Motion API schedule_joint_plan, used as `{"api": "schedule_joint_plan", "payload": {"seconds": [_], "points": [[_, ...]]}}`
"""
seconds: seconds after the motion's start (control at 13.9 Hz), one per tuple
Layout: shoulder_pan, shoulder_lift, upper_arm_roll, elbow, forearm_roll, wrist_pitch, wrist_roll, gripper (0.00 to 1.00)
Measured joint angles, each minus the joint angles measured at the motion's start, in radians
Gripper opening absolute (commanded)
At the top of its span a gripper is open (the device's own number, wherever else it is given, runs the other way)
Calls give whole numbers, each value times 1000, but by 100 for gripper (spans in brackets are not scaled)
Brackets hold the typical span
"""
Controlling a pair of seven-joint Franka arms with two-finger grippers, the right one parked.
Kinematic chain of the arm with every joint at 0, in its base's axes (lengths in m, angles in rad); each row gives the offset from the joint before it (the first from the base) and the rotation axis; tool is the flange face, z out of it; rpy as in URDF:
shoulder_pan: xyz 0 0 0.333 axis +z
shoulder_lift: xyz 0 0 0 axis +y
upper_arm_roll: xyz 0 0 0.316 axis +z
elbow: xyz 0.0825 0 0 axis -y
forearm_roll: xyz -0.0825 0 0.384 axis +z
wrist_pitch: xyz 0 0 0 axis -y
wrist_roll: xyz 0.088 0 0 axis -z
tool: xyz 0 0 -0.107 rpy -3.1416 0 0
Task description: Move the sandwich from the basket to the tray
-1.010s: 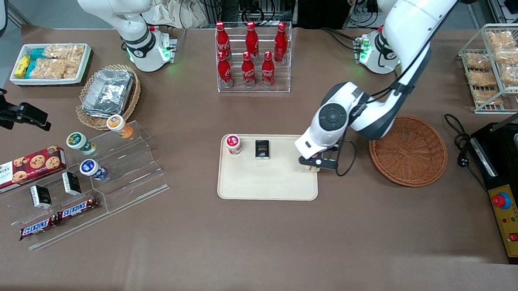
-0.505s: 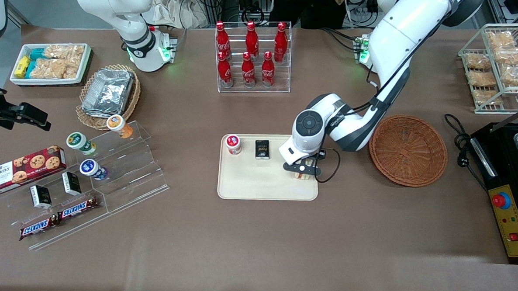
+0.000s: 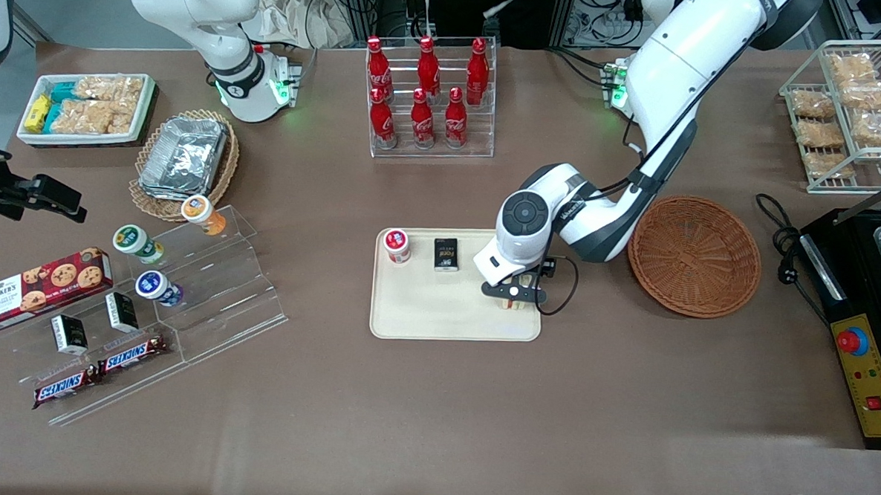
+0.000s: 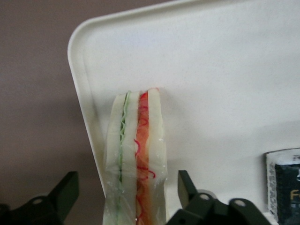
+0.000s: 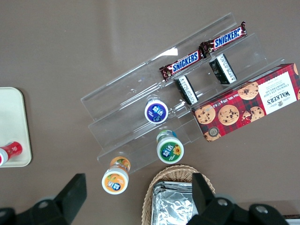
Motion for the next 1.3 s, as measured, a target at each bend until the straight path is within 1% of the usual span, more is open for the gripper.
{"api": "schedule_joint_plan", "payload": {"seconds": [0.14,0.22,0.29,0.36,0.43,0.58,0.65,0.72,0.79,0.94,1.15,1.3], "points": [[0,-39,-1,21,-1,-37,-9,100],[3,-73,-1,37,-15,-70,-24,100],[11,-116,0,56,-51,-110,-31,100],[29,-199,6,89,-111,-195,-31,100],[45,-257,13,103,-132,-260,-31,100],[133,-376,19,118,-166,-378,24,100],[189,-437,29,120,-198,-419,100,100],[225,-493,58,120,-232,-458,182,100],[234,-544,116,119,-254,-492,260,100],[234,-618,226,117,-271,-540,405,100],[233,-658,332,105,-279,-556,587,100],[238,-657,376,110,-290,-564,644,100]]}}
